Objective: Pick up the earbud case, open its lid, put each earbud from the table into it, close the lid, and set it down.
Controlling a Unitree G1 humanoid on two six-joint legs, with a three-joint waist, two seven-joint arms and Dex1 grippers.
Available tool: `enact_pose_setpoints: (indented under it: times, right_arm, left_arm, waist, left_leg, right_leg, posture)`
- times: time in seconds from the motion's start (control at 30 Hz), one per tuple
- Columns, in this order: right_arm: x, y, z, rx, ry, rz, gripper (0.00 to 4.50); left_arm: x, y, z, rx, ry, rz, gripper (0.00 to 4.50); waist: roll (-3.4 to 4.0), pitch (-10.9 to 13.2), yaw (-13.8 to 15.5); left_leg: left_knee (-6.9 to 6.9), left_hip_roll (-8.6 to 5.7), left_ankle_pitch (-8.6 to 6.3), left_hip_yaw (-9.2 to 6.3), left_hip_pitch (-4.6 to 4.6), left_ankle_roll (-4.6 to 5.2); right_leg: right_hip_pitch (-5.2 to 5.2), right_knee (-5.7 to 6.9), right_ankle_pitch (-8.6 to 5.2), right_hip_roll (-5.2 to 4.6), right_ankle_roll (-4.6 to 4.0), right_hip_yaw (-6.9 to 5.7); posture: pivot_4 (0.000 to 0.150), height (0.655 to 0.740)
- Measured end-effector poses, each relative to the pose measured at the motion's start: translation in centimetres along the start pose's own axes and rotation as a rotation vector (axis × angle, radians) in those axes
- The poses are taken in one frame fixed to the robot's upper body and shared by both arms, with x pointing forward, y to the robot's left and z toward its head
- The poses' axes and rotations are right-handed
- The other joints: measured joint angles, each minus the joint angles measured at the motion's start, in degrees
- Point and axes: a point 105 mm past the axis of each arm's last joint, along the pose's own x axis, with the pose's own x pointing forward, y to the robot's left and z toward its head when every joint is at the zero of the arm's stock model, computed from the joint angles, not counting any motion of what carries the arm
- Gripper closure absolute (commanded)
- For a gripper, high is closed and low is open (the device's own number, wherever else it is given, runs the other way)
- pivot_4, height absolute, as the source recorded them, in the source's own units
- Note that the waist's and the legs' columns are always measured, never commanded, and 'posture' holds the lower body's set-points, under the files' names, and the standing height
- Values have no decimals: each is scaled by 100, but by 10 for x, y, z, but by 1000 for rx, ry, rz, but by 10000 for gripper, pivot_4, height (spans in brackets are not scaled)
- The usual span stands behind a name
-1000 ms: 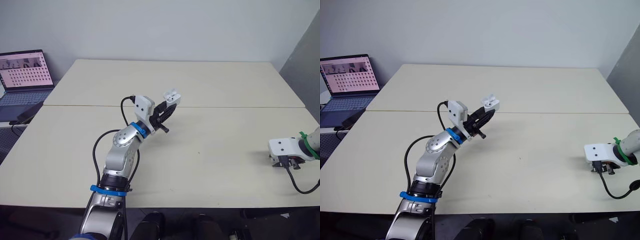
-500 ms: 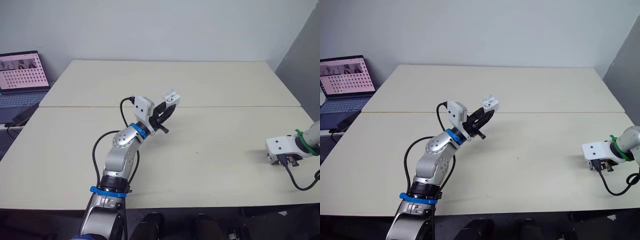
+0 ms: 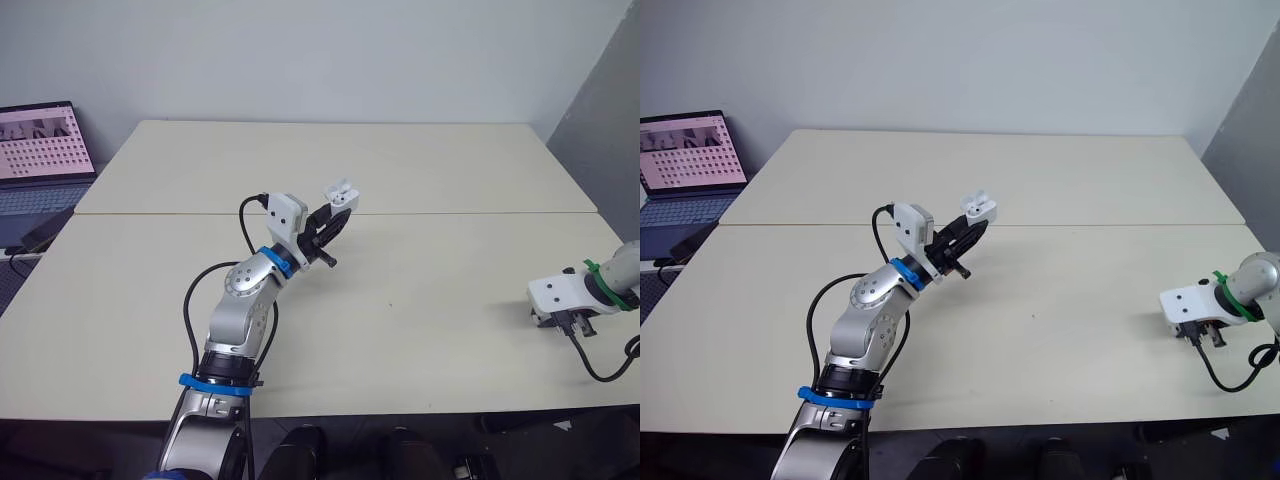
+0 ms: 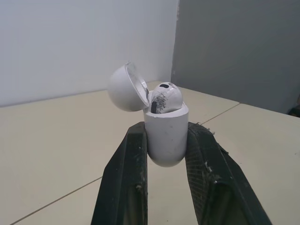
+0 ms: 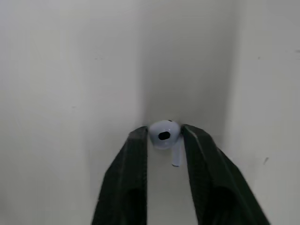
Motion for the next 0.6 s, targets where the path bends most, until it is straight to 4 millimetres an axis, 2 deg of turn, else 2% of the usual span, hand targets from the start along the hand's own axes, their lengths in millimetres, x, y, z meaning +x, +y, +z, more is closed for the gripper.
enact_pose_setpoints:
  times: [0.23, 0.33, 0.4, 0.47, 0.53, 0.6]
  right_arm:
    - [0, -2, 2, 14, -20, -17, 40680]
    - [3, -9, 16, 48, -104, -59, 40680]
    - [9, -23, 53, 89, -267, -114, 40680]
    - [5, -40, 92, 168, -448, -182, 40680]
    - [-18, -67, 141, 313, -709, -299, 40680]
    - [-54, -86, 178, 417, -925, -403, 40680]
  left_arm:
    - [0, 0, 0, -2, 2, 0, 37670]
    - [0, 0, 0, -1, 3, 0, 37670]
    - [0, 0, 0, -2, 2, -2, 37670]
    - [0, -1, -1, -1, 4, -4, 37670]
    - [0, -1, -1, -2, 3, -4, 37670]
    - [1, -3, -1, -3, 5, -10, 37670]
  waist:
    - [0, 0, -4]
    - [-1, 1, -19]
    - [0, 1, -45]
    - [6, 4, -45]
    - [9, 5, -42]
    - [10, 6, 10]
  left_leg:
    - [0, 5, -1, 2, 3, -2]
    - [-1, 11, -4, 3, 3, -6]
    - [-4, 16, -6, 8, 0, -11]
    - [-3, 17, -4, 8, -8, -18]
    - [-5, 18, 6, 1, -12, -43]
    - [-4, 17, 6, -10, -15, -45]
  right_leg:
    - [0, 0, 2, 7, -4, 6]
    - [-5, 1, 3, 13, -6, 12]
    - [-21, 7, 5, 16, -9, 21]
    - [-37, 27, 7, 16, -14, 23]
    - [-44, 33, 9, 18, -17, 22]
    - [-45, 32, 10, 21, -19, 16]
  posture:
    - [1500, 7400]
    - [1500, 7400]
    - [1500, 7400]
    - [1500, 7400]
    - [1500, 7400]
    - [1500, 7400]
